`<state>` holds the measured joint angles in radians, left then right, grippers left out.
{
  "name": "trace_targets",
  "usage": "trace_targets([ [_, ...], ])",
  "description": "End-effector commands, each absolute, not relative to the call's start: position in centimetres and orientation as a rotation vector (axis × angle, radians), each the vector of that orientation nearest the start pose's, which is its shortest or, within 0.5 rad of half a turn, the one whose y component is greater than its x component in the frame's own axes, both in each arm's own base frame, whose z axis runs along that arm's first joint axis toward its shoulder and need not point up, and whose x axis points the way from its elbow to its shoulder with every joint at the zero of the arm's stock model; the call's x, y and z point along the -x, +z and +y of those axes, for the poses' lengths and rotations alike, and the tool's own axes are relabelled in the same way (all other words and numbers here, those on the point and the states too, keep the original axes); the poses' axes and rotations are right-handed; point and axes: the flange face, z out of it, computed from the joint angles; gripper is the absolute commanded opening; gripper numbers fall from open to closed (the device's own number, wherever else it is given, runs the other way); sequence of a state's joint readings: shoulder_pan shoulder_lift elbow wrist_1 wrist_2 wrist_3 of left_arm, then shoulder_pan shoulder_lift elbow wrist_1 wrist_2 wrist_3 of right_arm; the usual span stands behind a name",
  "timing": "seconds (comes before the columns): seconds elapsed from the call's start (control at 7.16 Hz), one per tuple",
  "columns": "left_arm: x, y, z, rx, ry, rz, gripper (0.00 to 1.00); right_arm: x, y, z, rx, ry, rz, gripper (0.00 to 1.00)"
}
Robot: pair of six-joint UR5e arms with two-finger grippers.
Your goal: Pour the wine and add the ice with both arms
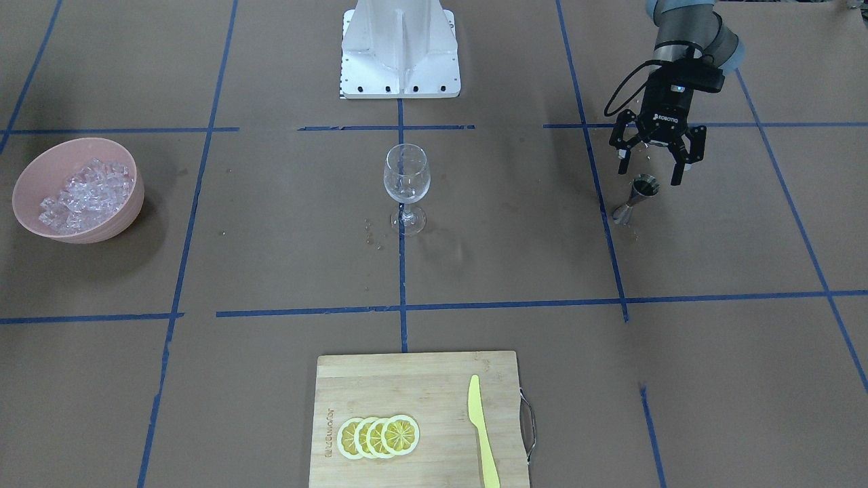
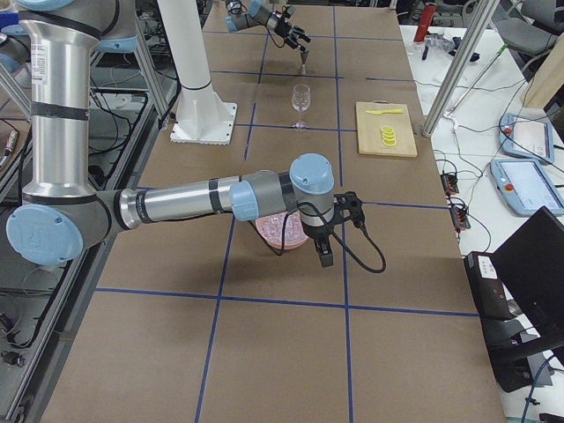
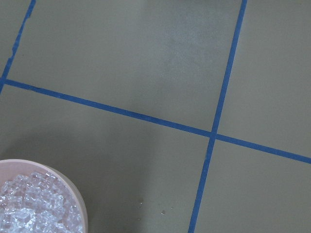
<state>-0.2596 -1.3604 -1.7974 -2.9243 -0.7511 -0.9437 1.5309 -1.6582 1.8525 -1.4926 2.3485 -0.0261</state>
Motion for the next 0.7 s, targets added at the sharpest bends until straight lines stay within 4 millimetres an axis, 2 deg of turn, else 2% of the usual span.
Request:
trace_targets([
  [0.0, -34.1, 51.3, -29.6, -1.140, -0.272, 0.835, 1.00, -4.5, 55.1, -46.5, -0.255, -0.169, -0.775, 1.00],
  [0.42, -36.5, 53.5, -30.1, -1.153, -0.272, 0.785, 0.99, -4.5, 55.1, -46.5, -0.254, -0.168, -0.775, 1.00],
  [0.56, -37.5, 54.0, -29.9, -1.147, -0.261, 0.784, 0.93, -4.5, 55.1, -46.5, -0.254, -0.168, -0.775, 1.00],
])
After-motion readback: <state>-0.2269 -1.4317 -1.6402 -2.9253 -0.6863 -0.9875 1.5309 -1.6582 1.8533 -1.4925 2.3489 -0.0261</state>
